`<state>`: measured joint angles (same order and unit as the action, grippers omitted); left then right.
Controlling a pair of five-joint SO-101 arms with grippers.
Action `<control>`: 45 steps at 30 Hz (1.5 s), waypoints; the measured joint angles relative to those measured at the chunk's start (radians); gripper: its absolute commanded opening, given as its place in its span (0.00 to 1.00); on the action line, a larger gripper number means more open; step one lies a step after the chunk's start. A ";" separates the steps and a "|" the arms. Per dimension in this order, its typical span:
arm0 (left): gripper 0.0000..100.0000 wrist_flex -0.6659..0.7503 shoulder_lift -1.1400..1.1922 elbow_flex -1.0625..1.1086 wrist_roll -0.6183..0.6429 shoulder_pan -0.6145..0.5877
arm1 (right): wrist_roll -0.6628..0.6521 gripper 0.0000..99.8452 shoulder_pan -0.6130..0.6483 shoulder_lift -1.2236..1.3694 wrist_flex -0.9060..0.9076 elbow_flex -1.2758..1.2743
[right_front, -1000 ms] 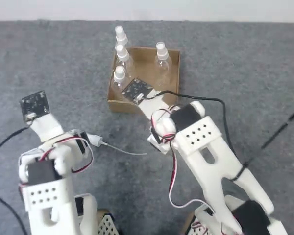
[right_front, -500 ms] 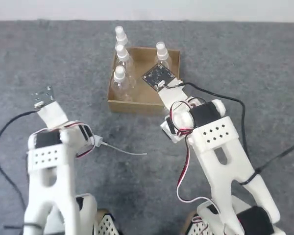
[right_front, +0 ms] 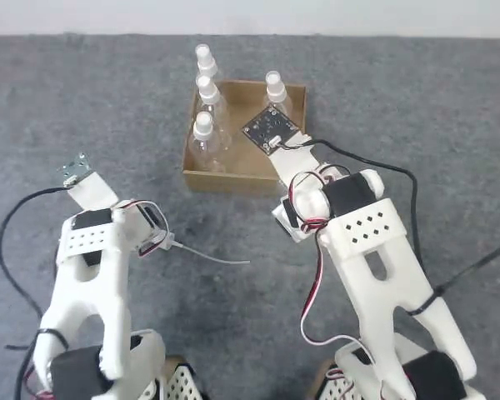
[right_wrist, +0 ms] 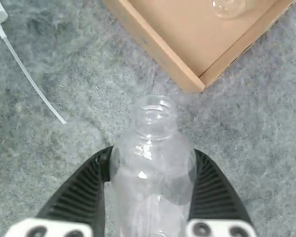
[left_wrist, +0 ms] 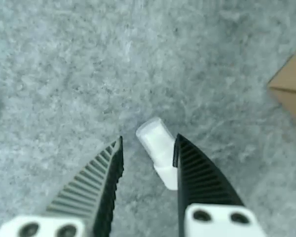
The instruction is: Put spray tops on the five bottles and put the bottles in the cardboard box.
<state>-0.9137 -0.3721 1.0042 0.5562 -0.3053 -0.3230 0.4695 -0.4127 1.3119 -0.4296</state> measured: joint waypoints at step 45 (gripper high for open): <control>0.02 -0.169 0.476 -0.382 0.121 0.101 | 0.000 0.08 0.000 -0.006 -0.035 -0.018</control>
<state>-1.0825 0.1036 0.6222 0.6774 -0.2041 -0.3230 0.4695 -0.4189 1.2766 -0.4480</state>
